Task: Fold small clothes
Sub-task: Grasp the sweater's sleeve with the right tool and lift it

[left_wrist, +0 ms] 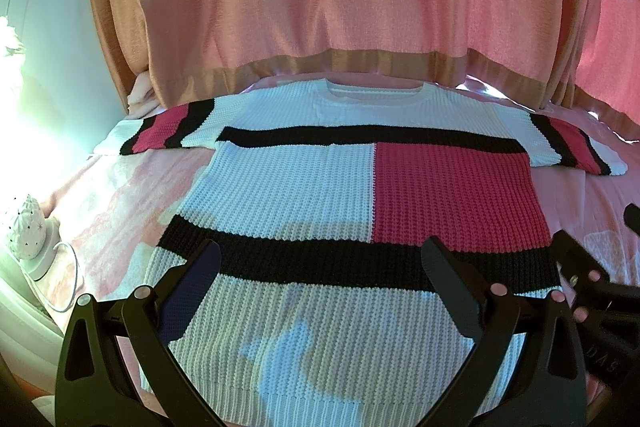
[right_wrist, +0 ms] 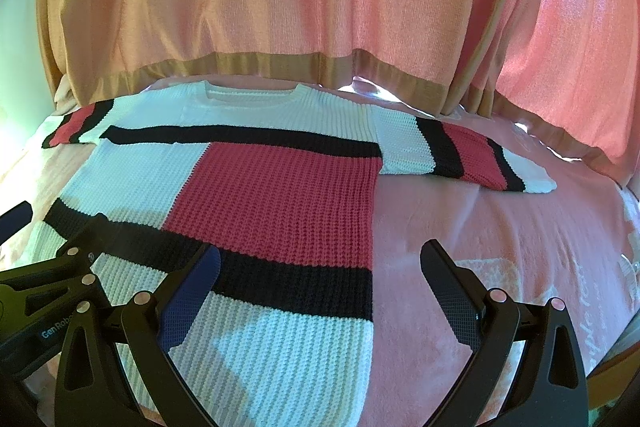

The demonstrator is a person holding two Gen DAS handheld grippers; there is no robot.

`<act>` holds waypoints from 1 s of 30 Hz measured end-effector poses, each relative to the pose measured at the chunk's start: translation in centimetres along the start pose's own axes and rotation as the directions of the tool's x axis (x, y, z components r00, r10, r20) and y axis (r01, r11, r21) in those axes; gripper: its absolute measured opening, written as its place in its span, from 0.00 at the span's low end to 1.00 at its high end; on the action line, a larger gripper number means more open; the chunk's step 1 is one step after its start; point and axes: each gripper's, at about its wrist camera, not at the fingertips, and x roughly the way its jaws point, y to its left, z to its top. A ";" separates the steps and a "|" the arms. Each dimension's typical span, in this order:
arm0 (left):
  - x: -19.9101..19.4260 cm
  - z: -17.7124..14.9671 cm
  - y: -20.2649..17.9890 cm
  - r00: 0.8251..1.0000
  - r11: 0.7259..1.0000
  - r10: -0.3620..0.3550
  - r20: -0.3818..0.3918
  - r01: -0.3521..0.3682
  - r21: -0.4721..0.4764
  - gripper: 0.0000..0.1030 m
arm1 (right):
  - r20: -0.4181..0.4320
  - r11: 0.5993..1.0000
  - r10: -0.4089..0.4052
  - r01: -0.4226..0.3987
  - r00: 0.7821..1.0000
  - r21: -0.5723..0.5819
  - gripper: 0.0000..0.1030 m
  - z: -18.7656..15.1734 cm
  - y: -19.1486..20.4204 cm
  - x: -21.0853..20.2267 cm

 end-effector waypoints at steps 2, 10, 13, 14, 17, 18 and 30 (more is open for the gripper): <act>0.0 0.1 0.2 1.000 1.000 -0.003 0.004 0.003 -0.006 0.95 | 0.011 0.999 0.000 0.000 1.000 0.044 0.95 0.3 -1.4 -0.1; 0.9 4.3 0.2 0.997 0.998 -0.057 -0.042 0.058 0.011 0.95 | 0.035 0.986 -0.088 0.082 0.996 0.144 0.95 7.4 -13.1 1.9; 1.6 6.8 0.1 1.000 0.999 -0.020 -0.010 0.020 0.031 0.95 | -0.016 0.967 -0.169 0.169 0.986 0.189 0.95 9.9 -20.5 6.4; 2.0 7.5 0.0 1.000 0.999 -0.015 -0.004 0.015 0.038 0.95 | -0.041 0.955 -0.179 0.183 0.983 0.232 0.95 10.0 -23.1 8.1; 3.9 9.2 -0.9 1.000 0.998 0.003 0.007 -0.003 0.057 0.95 | -0.115 0.902 -0.189 0.218 0.975 0.371 0.93 8.9 -30.9 13.6; 4.8 9.4 -1.3 1.000 0.998 0.011 0.011 -0.012 0.058 0.95 | -0.146 0.879 -0.200 0.243 0.969 0.411 0.88 8.1 -33.6 15.5; 10.7 8.0 -4.5 0.996 0.992 0.007 -0.087 0.004 0.127 0.95 | -0.277 0.784 -0.215 0.335 0.936 0.523 0.66 2.6 -43.8 27.1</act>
